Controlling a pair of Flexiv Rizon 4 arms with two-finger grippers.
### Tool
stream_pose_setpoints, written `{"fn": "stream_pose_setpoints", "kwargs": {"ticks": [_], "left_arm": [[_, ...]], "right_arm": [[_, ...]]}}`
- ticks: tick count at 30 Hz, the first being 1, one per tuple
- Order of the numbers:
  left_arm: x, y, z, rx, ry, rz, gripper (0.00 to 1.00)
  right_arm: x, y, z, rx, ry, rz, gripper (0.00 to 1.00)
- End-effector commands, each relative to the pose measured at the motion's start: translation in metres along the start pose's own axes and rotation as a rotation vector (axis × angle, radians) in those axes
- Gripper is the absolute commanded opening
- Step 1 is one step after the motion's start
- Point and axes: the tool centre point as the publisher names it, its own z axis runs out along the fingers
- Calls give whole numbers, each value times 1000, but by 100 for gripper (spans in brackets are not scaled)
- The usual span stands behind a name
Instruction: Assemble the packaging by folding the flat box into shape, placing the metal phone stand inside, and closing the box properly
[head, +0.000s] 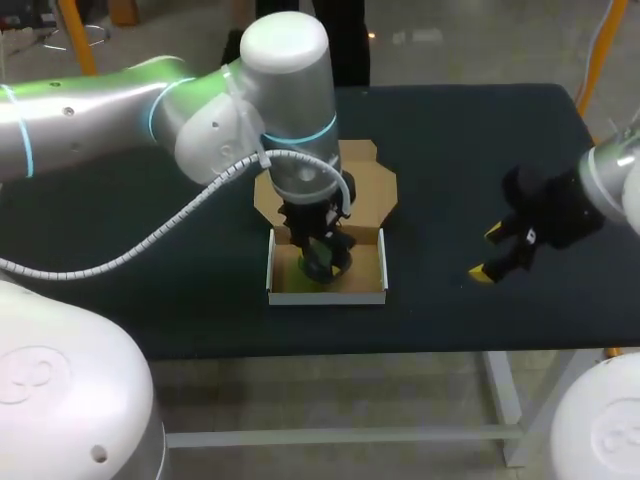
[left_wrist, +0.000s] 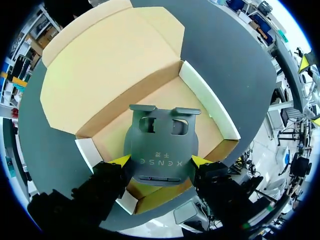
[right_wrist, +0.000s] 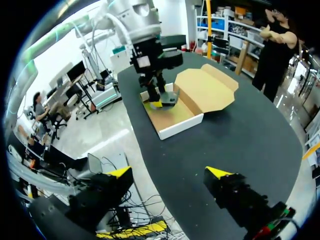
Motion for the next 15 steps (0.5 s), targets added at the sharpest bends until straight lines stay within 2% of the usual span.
{"fn": "stream_pose_setpoints", "kwargs": {"ticks": [1,15], "left_arm": [[3,-5,8,-5,-5,4,0],[1,-7,25,-22,-13,-2,0]], "right_arm": [[0,0,-2,-3,5,-2,100],[0,0,-2,-3,5,-2,100]]}}
